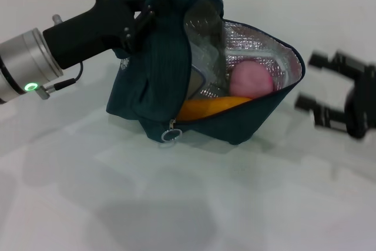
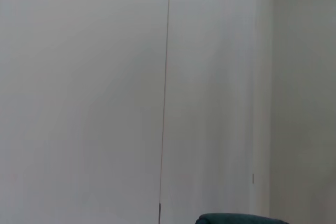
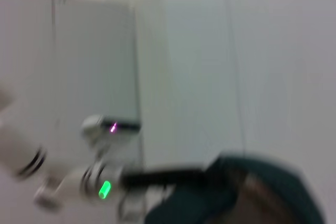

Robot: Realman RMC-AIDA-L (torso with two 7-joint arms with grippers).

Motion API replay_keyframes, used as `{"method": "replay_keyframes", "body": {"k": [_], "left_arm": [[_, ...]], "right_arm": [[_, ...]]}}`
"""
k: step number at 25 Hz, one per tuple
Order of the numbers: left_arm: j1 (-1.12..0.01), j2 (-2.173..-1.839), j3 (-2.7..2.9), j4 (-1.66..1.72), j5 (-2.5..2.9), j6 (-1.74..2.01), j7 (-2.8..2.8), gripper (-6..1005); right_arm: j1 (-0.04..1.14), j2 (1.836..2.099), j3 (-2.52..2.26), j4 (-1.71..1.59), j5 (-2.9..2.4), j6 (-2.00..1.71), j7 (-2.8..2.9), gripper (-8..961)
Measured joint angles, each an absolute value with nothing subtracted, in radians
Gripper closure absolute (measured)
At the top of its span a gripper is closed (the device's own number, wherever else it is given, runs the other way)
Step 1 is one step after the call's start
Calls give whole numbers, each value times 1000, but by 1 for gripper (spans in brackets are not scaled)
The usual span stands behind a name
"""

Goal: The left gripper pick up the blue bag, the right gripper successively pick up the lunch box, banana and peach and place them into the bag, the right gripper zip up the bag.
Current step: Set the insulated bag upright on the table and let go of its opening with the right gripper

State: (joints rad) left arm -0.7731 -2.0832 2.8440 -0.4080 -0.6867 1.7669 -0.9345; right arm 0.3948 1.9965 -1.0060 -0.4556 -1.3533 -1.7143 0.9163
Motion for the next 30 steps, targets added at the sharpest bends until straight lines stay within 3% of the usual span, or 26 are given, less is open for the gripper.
{"method": "replay_keyframes", "body": {"k": [5,13,20,30], "left_arm": [[-772,-2083,2844,-408,-685,1764,-932,964],[-774,-2084,2844,-365,-684,1755,-898,964],[-775,-2085,2844,-356,-684,1749,-887,965],[-769,-2085,2844,-331,-684,1747,-884,964]], "right_arm": [[363,1979,-1004,-480,-1519,-1679,1004,174],[431,2024,-1041,-423,-1630,-1465,1072,183],[569,2029,-1066,-292,-1620,-1424,1059,183],[582,2028,-1072,-290,-1565,-1425,1047,184]]}}
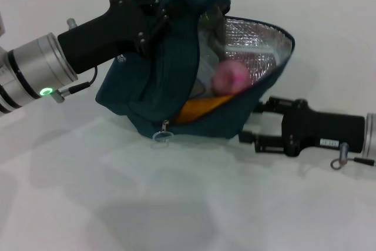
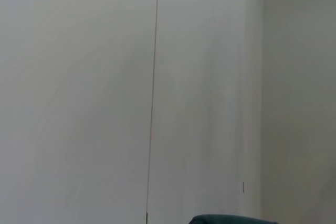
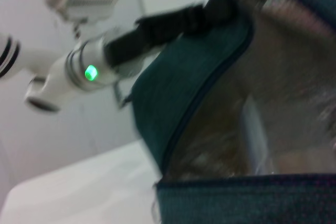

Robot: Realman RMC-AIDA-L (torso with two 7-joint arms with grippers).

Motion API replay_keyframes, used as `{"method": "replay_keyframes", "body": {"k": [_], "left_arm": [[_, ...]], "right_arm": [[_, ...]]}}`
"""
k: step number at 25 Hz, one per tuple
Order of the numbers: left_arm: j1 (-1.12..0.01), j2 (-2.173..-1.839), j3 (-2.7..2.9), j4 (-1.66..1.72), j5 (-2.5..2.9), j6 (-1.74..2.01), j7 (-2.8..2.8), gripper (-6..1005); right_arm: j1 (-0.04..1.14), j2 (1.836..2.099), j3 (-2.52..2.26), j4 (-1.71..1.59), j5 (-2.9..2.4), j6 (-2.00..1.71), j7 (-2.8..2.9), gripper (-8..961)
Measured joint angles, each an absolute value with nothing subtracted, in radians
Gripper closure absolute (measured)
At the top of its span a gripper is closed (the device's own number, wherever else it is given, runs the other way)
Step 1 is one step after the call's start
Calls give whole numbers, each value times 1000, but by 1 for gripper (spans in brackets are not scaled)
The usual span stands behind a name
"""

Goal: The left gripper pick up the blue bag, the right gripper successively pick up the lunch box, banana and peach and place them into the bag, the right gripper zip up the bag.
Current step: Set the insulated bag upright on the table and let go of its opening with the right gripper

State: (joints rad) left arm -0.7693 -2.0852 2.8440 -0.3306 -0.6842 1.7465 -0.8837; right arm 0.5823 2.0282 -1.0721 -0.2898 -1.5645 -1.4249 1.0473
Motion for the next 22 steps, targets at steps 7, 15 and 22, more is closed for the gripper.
{"method": "replay_keyframes", "body": {"k": [7,15,22], "left_arm": [[-773,-2086,2844,-313,-648,1747,-838,965],[-774,-2087,2844,-286,-606,1744,-803,964],[-781,-2086,2844,-259,-566,1721,-781,965]], "right_arm": [[564,2028,-1074,-287,-1402,-1416,956,186],[579,2028,-1068,-296,-1382,-1400,949,189],[588,2028,-1080,-296,-1338,-1443,896,195]]}}
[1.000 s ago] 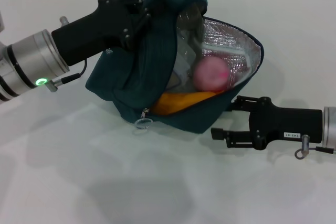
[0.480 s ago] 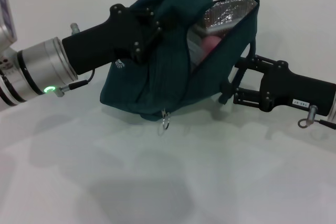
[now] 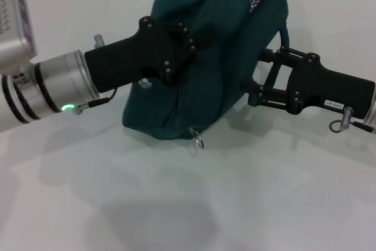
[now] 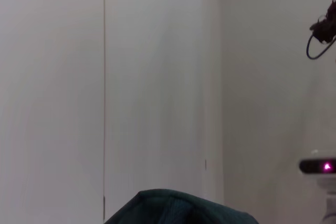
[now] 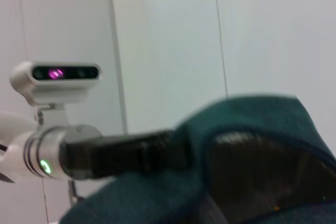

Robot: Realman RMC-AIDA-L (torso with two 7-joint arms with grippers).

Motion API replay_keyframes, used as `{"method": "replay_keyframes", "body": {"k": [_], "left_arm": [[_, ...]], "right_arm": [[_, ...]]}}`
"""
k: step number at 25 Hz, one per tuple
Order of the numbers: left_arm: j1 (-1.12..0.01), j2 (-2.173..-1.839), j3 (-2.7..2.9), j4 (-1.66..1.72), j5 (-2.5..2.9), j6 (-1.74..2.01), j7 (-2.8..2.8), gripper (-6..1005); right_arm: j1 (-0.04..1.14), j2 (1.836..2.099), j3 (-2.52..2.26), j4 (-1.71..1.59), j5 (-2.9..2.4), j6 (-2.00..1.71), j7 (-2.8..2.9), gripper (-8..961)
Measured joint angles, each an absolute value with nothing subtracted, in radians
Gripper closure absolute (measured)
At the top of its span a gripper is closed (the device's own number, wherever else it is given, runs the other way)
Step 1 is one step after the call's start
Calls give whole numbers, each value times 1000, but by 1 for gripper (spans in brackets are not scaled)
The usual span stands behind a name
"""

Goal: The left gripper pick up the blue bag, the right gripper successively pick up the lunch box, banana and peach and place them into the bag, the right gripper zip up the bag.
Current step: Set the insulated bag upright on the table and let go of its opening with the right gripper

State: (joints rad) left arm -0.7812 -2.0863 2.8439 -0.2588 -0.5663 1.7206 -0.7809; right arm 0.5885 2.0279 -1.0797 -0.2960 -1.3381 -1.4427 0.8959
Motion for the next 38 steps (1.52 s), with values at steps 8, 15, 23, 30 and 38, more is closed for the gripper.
{"method": "replay_keyframes", "body": {"k": [8,15,23,30,38], "left_arm": [[-784,-2086,2844,-212,-558,1558,-755,965],[-766,-2085,2841,-219,-622,1524,-752,964],[-770,-2083,2842,-222,-640,1468,-730,964],[-769,-2082,2843,-219,-640,1470,-727,964],[-778,-2082,2844,-219,-635,1471,-727,964]], "right_arm": [[594,2028,-1095,-298,-1332,-1468,872,201],[578,2027,-1091,-300,-1331,-1464,870,206],[574,2028,-1093,-300,-1317,-1435,856,532],[574,2028,-1102,-285,-1316,-1400,857,653],[590,2028,-1152,-258,-1314,-1364,861,655]]}}
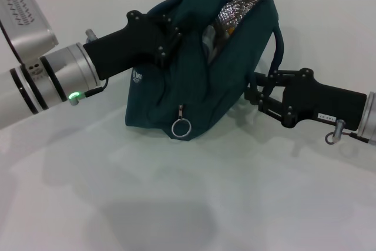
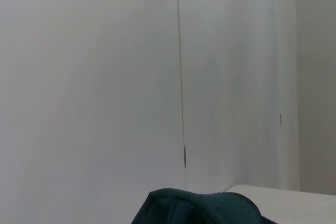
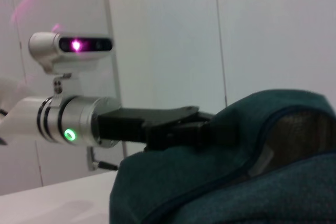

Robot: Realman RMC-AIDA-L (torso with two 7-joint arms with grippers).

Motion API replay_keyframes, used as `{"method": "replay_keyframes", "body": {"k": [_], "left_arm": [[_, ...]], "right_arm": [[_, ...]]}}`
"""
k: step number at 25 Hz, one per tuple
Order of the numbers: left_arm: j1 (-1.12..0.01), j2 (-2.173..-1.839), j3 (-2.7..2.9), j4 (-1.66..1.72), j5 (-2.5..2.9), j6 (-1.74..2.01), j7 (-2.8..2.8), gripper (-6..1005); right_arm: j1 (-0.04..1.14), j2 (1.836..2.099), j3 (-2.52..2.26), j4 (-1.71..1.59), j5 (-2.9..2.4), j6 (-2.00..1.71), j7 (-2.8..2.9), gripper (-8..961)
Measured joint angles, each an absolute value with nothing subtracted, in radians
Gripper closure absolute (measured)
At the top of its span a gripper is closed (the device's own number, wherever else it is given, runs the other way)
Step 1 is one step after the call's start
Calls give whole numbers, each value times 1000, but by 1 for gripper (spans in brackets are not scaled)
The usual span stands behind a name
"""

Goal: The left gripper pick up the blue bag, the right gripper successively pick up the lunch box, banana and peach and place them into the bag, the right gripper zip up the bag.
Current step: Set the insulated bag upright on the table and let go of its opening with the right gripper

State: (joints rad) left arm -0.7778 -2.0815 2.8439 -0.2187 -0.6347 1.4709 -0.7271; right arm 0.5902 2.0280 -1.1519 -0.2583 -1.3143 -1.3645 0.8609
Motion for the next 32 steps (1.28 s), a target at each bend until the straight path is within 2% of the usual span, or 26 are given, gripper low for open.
{"method": "replay_keyframes", "body": {"k": [12,18,23,32], "left_arm": [[-787,-2082,2844,-220,-633,1471,-724,965],[-781,-2085,2844,-215,-638,1471,-696,965],[-768,-2086,2838,-199,-644,1471,-691,965],[-661,-2088,2831,-47,-772,1472,-510,962]], "right_arm": [[613,2028,-1219,-248,-1294,-1332,861,673],[604,2028,-1233,-248,-1237,-1338,813,833],[556,2028,-1234,-246,-1131,-1387,740,879],[494,2026,-1232,-227,-996,-1496,654,880]]}}
